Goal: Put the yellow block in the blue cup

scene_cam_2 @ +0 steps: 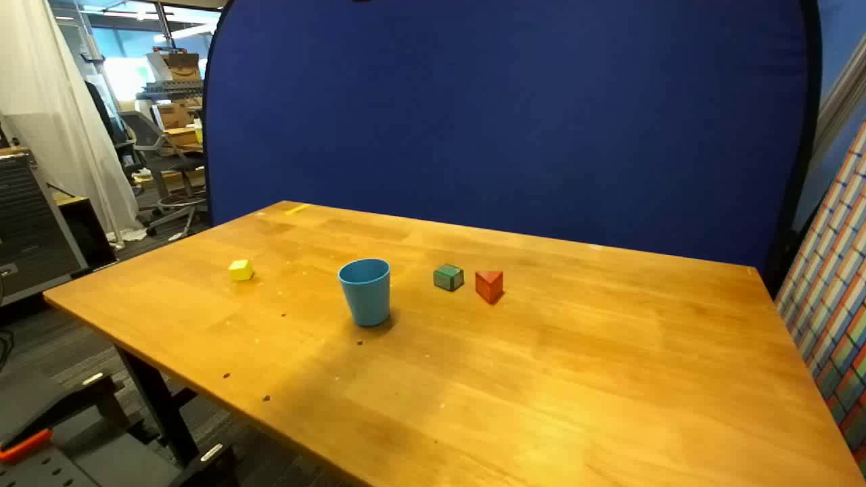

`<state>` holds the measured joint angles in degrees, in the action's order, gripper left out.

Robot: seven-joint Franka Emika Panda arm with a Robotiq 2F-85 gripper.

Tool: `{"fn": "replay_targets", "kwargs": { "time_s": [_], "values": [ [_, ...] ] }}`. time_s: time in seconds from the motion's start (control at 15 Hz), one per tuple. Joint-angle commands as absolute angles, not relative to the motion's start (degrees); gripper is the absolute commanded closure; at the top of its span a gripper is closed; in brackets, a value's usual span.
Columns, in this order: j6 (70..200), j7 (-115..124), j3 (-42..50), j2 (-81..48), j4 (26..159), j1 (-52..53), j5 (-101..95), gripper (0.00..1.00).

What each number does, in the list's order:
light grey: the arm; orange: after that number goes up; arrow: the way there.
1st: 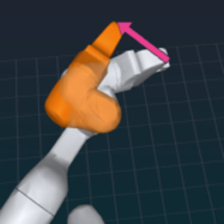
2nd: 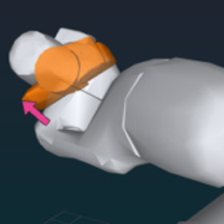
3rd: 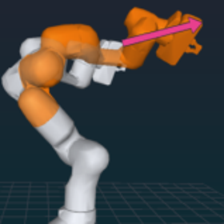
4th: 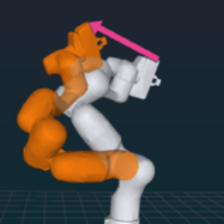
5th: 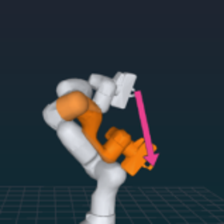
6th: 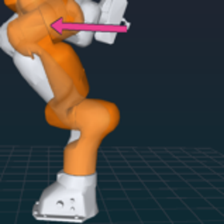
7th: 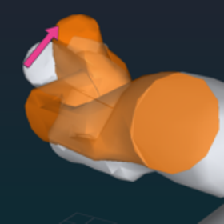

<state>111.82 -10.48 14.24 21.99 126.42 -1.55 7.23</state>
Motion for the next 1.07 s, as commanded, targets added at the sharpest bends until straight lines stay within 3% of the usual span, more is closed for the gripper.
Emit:
{"fn": "replay_targets", "kwargs": {
  "time_s": [0.0, 0.4, 1.0],
  "values": [
    [111.65, -10.98, 12.9, 21.79, 126.06, -3.15, 7.84, 0.0],
    [117.91, -10.85, 8.8, 12.24, 128.81, -0.42, 7.86, 0.0],
    [133.42, -15.12, -6.43, -11.86, 129.0, 7.99, 17.68, 0.0]
  ]
}}
